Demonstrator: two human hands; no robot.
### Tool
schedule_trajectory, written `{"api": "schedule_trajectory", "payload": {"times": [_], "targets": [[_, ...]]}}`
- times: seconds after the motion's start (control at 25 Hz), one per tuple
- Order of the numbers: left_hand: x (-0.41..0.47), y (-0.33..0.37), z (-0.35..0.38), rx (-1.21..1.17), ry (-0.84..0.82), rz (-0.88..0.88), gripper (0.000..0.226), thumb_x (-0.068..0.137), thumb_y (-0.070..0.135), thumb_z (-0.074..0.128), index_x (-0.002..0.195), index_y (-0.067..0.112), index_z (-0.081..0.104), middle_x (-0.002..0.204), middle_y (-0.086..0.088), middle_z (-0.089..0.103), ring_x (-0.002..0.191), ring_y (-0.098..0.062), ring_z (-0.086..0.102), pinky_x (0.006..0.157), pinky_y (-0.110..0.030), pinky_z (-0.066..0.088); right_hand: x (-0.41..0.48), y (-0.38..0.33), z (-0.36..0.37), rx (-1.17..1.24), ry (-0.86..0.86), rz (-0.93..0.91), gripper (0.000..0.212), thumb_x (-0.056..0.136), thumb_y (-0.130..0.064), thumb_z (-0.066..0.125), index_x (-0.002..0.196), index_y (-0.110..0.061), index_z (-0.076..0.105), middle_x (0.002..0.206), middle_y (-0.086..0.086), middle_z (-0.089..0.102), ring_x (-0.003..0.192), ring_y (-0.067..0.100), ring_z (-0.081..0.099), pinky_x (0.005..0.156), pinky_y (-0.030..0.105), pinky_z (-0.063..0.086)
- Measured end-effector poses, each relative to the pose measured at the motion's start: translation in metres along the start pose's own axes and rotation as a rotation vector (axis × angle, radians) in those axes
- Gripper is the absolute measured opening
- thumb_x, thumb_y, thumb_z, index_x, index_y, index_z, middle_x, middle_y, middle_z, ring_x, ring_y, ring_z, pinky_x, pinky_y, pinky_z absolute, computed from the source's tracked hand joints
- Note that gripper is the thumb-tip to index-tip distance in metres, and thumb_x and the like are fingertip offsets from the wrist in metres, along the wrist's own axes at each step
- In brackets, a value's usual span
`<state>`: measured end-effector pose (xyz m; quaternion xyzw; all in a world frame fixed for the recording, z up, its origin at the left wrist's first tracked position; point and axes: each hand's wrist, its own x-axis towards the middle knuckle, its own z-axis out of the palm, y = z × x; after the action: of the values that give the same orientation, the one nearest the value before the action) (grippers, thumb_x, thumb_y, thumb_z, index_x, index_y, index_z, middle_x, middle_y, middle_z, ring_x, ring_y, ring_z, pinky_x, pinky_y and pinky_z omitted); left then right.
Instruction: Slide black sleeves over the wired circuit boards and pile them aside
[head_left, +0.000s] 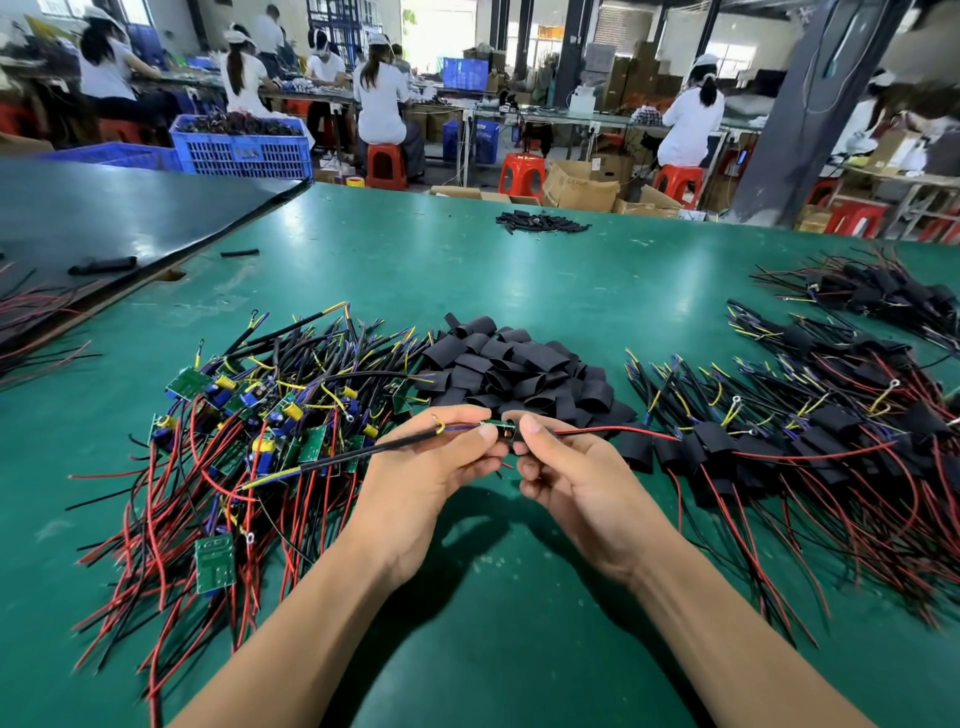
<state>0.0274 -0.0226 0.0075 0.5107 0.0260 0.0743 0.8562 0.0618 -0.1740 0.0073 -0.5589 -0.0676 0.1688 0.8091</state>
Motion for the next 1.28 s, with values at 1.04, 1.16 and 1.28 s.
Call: {"api": "schedule_trajectory", "payload": {"times": [1.04,1.16,1.28], "targets": [[-0.003,0.004,0.002,0.131,-0.022,-0.264,0.018,0.077,0.031,0.075,0.072,0.015,0.068,0.065,-0.011,0.064,0.049,-0.018,0.057,0.046,-0.023,0.048,-0.002,-0.009,-0.004,0.147,-0.070,0.267,0.043,0.104,-0.042,0.040,0.109,-0.017,0.074,0.057,-0.007,0.032,0.041,0.006,0.022,0.045,0.021,0.020],[-0.001,0.004,0.003,0.095,0.010,-0.281,0.017,0.083,0.025,0.072,0.089,0.011,0.064,0.063,-0.009,0.064,0.047,-0.017,0.057,0.045,-0.022,0.048,-0.002,-0.007,-0.001,0.146,-0.022,0.206,0.035,0.101,-0.042,0.047,0.113,-0.015,0.065,0.057,-0.006,0.036,0.041,0.006,0.024,0.042,0.019,0.026],[-0.001,0.007,0.004,0.054,0.002,-0.304,0.020,0.076,0.028,0.074,0.081,0.013,0.062,0.064,-0.008,0.064,0.048,-0.016,0.058,0.046,-0.022,0.049,-0.002,-0.005,0.003,0.148,0.066,0.130,0.029,0.097,-0.043,0.054,0.106,-0.015,0.057,0.056,-0.005,0.043,0.039,0.006,0.026,0.040,0.018,0.027]]}}
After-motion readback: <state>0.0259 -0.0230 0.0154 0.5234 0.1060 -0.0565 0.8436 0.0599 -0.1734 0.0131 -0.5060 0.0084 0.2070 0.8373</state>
